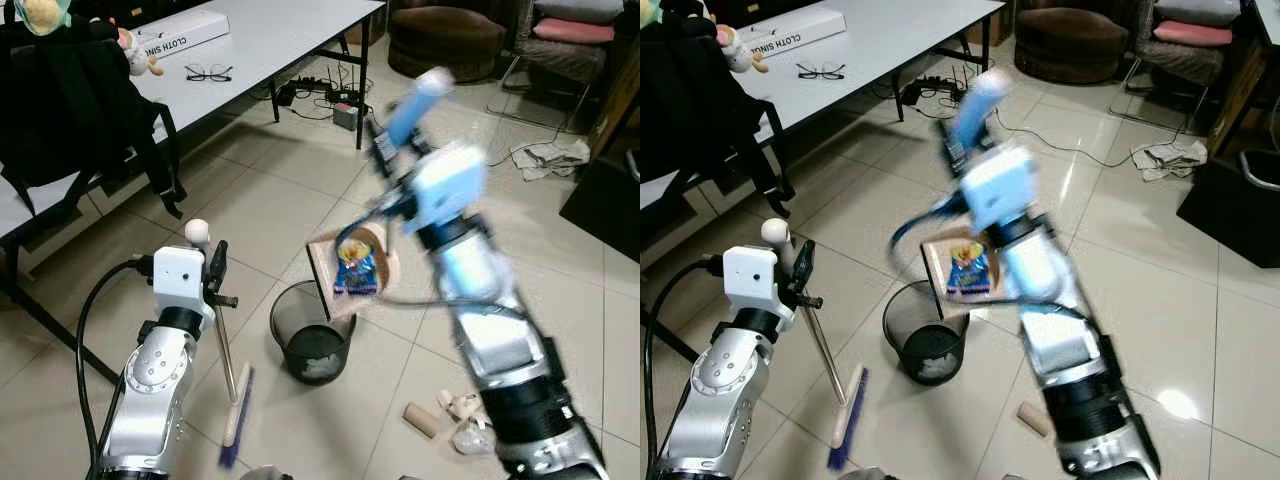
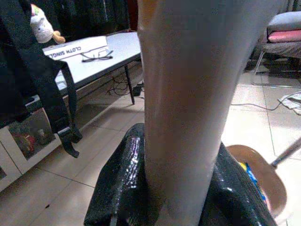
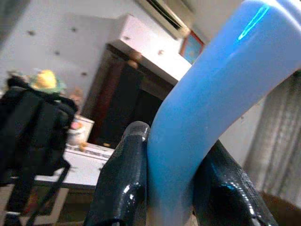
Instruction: Sweep floor
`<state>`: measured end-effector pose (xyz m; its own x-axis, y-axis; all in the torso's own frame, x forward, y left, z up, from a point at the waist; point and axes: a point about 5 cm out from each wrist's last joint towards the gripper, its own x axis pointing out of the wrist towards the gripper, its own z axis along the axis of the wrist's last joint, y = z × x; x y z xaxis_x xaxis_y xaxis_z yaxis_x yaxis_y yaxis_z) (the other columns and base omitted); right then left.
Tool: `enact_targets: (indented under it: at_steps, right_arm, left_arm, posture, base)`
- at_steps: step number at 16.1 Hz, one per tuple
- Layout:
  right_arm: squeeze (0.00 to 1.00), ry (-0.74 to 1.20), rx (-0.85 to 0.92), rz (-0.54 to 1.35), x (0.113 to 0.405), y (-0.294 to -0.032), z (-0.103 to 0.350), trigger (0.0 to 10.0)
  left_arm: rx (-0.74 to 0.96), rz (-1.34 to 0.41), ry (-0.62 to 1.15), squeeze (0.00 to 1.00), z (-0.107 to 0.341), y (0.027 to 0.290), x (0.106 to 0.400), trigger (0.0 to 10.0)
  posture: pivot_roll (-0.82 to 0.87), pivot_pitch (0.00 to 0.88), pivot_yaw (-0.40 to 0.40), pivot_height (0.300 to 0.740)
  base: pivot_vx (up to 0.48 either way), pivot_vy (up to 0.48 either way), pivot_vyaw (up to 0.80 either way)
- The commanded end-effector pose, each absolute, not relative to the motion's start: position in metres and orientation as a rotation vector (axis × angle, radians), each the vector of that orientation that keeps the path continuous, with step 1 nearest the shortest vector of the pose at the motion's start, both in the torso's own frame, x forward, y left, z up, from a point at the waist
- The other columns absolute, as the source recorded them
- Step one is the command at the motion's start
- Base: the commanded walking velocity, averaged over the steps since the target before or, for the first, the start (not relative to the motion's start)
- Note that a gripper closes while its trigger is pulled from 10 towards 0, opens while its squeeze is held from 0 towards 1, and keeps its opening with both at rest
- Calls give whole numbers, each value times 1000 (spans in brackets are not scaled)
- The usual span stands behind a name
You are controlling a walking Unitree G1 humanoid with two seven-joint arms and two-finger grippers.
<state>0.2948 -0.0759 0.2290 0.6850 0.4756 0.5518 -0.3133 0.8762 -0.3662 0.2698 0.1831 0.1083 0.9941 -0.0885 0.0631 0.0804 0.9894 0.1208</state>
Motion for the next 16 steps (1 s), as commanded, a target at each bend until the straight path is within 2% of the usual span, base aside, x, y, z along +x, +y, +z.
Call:
enact_targets:
  at_steps: [1,2,5,8,9,13,16]
  right_arm:
    - [0,-764,-261,473,289,-70,237,10000]
    - [0,-781,-283,563,282,-54,229,10000]
    - [0,-779,-325,709,269,-37,216,10000]
    - [0,-764,-347,779,262,-30,204,10000]
    - [0,-765,-404,792,262,-30,200,10000]
    - [0,-767,-481,740,269,-37,197,10000]
    - [0,-751,-460,498,286,-63,211,10000]
  left_arm:
    - [140,-95,-77,0,111,184,270,10000]
    - [143,-100,-77,0,111,183,270,10000]
    - [145,-105,-76,0,111,183,270,10000]
    - [146,-112,-75,0,111,182,271,10000]
    - [146,-113,-75,0,111,182,271,10000]
    - [145,-116,-74,0,111,181,271,10000]
    - [145,-120,-72,0,111,180,271,10000]
  posture:
    - [3,47,60,740]
    - [4,48,60,740]
    - [5,49,63,740]
    - [4,51,65,740]
    - [3,51,66,740]
    - [3,50,64,740]
    - [1,51,61,740]
  base:
    - [0,0,0]
    - [0,0,0]
    - [0,0,0]
    - [0,0,0]
    - [0,0,0]
    - [0,0,0]
    - [0,0,0]
